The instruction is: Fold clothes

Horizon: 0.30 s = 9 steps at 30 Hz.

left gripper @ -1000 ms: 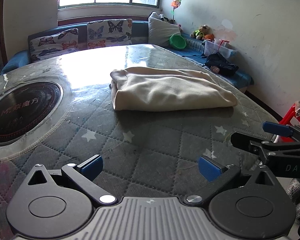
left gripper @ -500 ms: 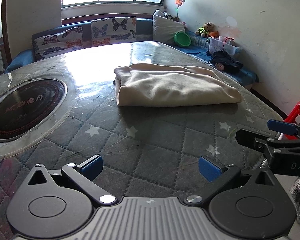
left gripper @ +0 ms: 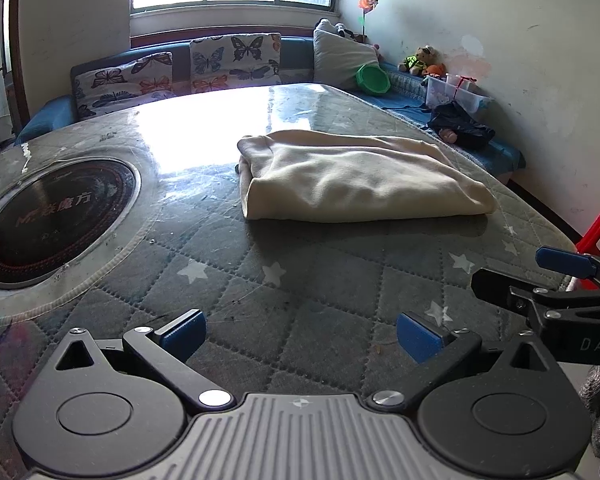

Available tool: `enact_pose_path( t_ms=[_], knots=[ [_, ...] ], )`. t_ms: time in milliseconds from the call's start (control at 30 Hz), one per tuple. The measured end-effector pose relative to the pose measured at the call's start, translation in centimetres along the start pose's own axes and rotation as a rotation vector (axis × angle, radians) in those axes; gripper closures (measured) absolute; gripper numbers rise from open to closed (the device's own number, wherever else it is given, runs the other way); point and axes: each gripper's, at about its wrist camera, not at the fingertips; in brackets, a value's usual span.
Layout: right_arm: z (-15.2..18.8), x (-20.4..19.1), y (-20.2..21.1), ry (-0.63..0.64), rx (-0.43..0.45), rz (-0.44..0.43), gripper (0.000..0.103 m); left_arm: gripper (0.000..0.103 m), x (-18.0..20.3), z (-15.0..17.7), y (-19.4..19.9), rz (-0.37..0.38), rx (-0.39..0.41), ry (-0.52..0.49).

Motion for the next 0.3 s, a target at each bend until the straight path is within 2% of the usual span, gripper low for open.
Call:
enact_pose_path(
  t_ms=[300],
  knots=[
    [-0.48, -0.07, -0.69, 0.005, -0.004, -0.002, 0.0, 0.0, -0.17, -0.64, -0.51, -0.003, -0.002, -0.003]
  ],
)
Point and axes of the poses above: each gripper's, at about its wrist camera, not at the fingertips, and y roughly against the way its jaws point, x to its right, z to its underside, and after that the axes turned 4 degrees about z, right-handed
